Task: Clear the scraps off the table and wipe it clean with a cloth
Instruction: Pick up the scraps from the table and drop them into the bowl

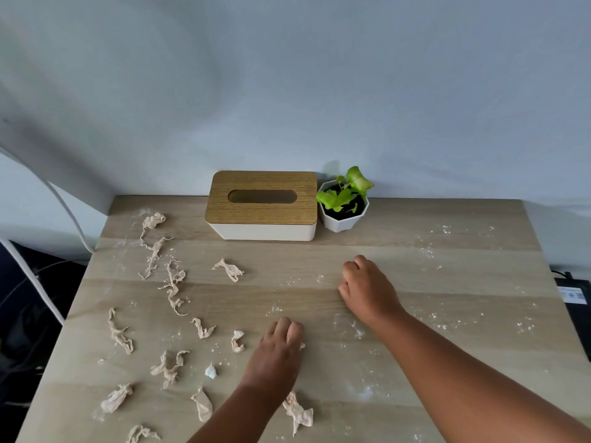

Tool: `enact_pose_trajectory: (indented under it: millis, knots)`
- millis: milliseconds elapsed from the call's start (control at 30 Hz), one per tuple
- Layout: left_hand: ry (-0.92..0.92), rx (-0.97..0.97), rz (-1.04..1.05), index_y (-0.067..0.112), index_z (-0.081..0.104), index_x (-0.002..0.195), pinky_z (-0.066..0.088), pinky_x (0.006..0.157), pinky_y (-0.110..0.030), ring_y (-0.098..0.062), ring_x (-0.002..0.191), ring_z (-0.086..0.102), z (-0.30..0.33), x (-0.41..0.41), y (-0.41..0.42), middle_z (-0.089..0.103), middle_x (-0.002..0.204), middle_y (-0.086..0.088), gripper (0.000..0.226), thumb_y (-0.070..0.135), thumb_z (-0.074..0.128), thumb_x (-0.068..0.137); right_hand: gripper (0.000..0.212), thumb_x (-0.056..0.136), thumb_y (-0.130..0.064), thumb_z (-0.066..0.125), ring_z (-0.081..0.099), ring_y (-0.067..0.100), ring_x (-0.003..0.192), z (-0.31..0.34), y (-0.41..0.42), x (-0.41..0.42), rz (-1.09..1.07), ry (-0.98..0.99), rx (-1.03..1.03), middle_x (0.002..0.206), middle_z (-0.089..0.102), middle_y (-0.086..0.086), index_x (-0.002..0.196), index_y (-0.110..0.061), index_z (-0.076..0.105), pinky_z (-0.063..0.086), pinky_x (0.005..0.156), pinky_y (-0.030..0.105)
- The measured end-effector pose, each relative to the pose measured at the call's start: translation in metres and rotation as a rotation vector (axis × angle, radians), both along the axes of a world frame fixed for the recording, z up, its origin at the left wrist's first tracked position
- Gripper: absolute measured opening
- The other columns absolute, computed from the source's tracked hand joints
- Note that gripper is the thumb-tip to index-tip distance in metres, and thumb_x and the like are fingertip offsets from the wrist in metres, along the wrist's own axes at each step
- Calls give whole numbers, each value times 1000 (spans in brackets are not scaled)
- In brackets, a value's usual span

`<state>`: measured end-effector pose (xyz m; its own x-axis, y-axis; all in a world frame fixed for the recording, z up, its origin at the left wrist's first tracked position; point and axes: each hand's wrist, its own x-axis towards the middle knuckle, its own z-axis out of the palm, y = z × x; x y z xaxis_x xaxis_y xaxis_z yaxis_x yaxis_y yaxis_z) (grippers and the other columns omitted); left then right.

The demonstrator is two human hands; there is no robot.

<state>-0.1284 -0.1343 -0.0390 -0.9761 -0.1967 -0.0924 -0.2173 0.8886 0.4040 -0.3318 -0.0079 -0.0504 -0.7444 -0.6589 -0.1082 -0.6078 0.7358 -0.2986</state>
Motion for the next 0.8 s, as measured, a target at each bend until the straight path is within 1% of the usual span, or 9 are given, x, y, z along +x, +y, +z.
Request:
enact_pose_trajectory:
  millis: [67, 133, 200, 233, 333, 433, 600, 667, 800]
  knots:
    - [26, 53, 15, 1, 63, 87, 54, 56, -35, -30, 68, 61, 5, 1, 0, 61, 83, -12, 30, -3, 85, 66, 13, 84, -4, 65, 46, 22, 72, 2, 2, 4, -19, -24, -25, 89, 54, 9, 93, -6, 55, 36, 56, 32]
    - [41, 99, 30, 0, 61, 86, 50, 54, -31, -29, 64, 58, 8, 3, 0, 58, 83, -13, 32, -6, 84, 64, 25, 87, 1, 62, 52, 26, 75, 4, 3, 8, -41, -57, -33, 95, 56, 14, 111, 0, 54, 45, 57, 37]
    - [33, 131, 55, -1, 59, 87, 50, 56, -33, -29, 64, 57, 9, 4, 0, 56, 86, -15, 30, -8, 81, 67, 36, 95, -1, 52, 55, 27, 90, 5, 3, 10, -46, -80, -11, 111, 55, 15, 131, 0, 48, 53, 70, 39]
    - [18, 141, 68, -2, 59, 89, 51, 58, -34, -30, 66, 57, 9, 4, -1, 55, 89, -16, 28, -8, 79, 69, 36, 97, -1, 48, 54, 26, 94, 6, 3, 11, -40, -76, 5, 115, 54, 15, 133, -3, 47, 54, 74, 38]
    - [-34, 141, 76, -2, 60, 98, 53, 70, -38, -31, 77, 58, 6, 6, -4, 55, 98, -16, 24, -6, 71, 77, 31, 91, 6, 40, 49, 21, 91, 12, 3, 15, -40, -68, 32, 112, 51, 11, 117, -7, 51, 49, 71, 31]
    - [-87, 105, 63, -1, 59, 108, 52, 77, -36, -27, 86, 57, 4, 8, -6, 55, 106, -15, 27, -8, 61, 82, 32, 83, 11, 36, 43, 20, 81, 19, 6, 22, -26, -65, -1, 102, 51, 13, 104, -7, 51, 34, 63, 29]
    - [-199, -18, 73, 7, 44, 131, 43, 98, -30, -23, 112, 48, 7, 8, -7, 43, 127, -10, 48, -5, 35, 85, 37, 81, 12, 38, 41, 18, 83, 21, 18, 37, -9, -60, 12, 102, 48, 7, 108, -8, 50, 30, 65, 26]
    - [-203, -26, 73, 4, 46, 129, 45, 98, -33, -27, 111, 50, 10, 7, -8, 44, 127, -12, 47, -6, 35, 85, 36, 79, 10, 39, 41, 16, 82, 23, 24, 45, -17, -84, 7, 99, 46, 3, 107, -11, 48, 29, 60, 24]
    - [-135, 48, 84, 3, 54, 119, 50, 79, -38, -29, 92, 55, 17, 13, -11, 48, 117, -13, 38, -8, 38, 86, 40, 80, 12, 42, 48, 19, 82, 28, 37, 61, -25, -111, -18, 104, 51, 8, 114, -8, 51, 42, 65, 30]
